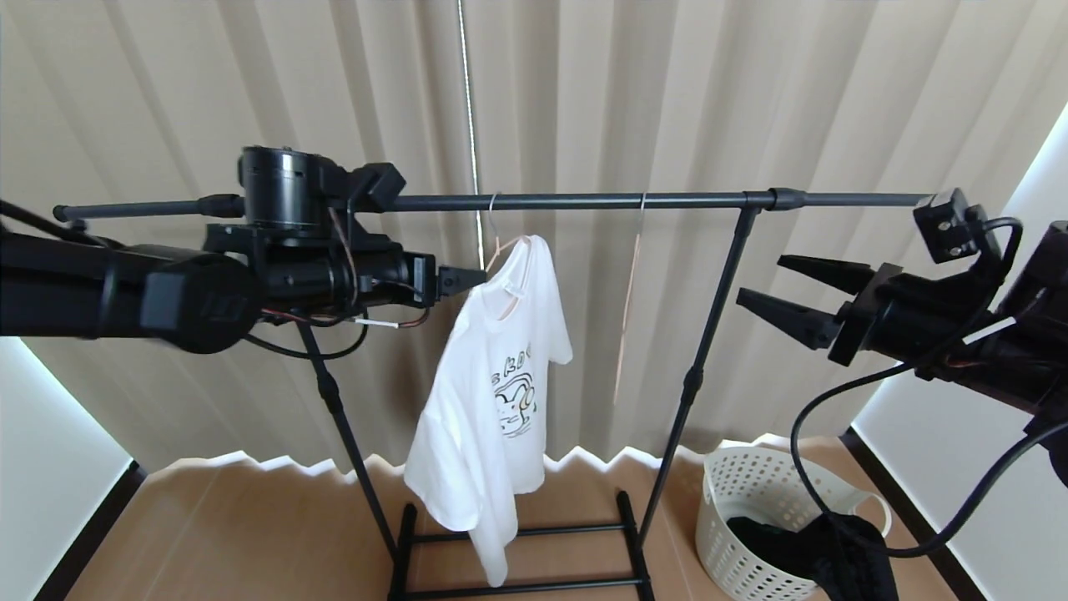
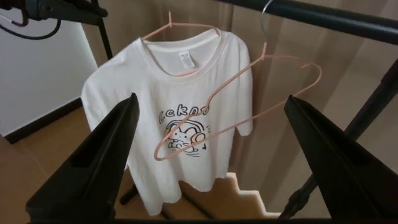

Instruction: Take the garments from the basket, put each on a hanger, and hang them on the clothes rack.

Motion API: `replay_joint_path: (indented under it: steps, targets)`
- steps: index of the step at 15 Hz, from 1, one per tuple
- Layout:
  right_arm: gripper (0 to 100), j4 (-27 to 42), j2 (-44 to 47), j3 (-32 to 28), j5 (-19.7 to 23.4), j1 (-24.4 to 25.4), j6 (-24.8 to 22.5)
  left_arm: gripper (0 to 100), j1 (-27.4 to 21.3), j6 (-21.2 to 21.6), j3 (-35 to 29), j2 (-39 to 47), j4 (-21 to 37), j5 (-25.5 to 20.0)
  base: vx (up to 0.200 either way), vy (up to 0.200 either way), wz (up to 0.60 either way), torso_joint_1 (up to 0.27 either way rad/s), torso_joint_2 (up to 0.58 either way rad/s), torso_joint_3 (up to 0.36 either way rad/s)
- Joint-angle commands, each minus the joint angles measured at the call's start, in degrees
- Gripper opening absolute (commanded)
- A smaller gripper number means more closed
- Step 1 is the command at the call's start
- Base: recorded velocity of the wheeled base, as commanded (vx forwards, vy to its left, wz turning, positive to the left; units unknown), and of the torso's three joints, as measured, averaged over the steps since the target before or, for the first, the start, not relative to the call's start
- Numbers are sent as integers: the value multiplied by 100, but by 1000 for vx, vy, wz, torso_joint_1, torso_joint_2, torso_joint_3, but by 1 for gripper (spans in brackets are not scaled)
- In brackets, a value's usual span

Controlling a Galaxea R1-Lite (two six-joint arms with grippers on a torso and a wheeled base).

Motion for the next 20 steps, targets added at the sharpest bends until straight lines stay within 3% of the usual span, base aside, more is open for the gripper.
replay_joint_path:
  steps: [1,3,4,7,8,9,12,16,18,20]
  targets:
    - [100,331,-801,-98,-163,27,320,100,44,-1,1519,-2163,91,48,0,0,0,0,0,0]
    - [100,657,-1205,-106,-795,18,435,100,202,16,2116,-2813,91,57,0,0,0,0,0,0]
    - [100,1430,-1750,-71,-1560,53,435,100,396,69,2784,-3543,91,57,0,0,0,0,0,0]
    - [100,2538,-2567,245,-2158,62,417,100,747,403,3575,-4281,82,57,0,0,0,0,0,0]
    - [100,2792,-2981,641,-2289,62,400,100,756,403,3883,-4562,73,65,0,0,0,0,0,0]
    - [100,2854,-3130,799,-2342,62,391,100,765,412,3980,-4650,73,74,0,0,0,0,0,0]
    - [100,2898,-4325,2372,-2580,62,189,100,791,412,4727,-5283,65,364,0,0,0,0,0,0]
    - [100,2915,-5600,3717,-2588,53,189,100,791,412,5491,-6074,73,601,0,0,0,0,0,0]
    - [100,3082,-6022,3884,-2588,53,180,100,783,403,5852,-6390,82,654,0,0,0,0,0,0]
    - [100,3917,-6786,3884,-2588,44,180,100,791,403,6177,-6724,82,672,0,0,0,0,0,0]
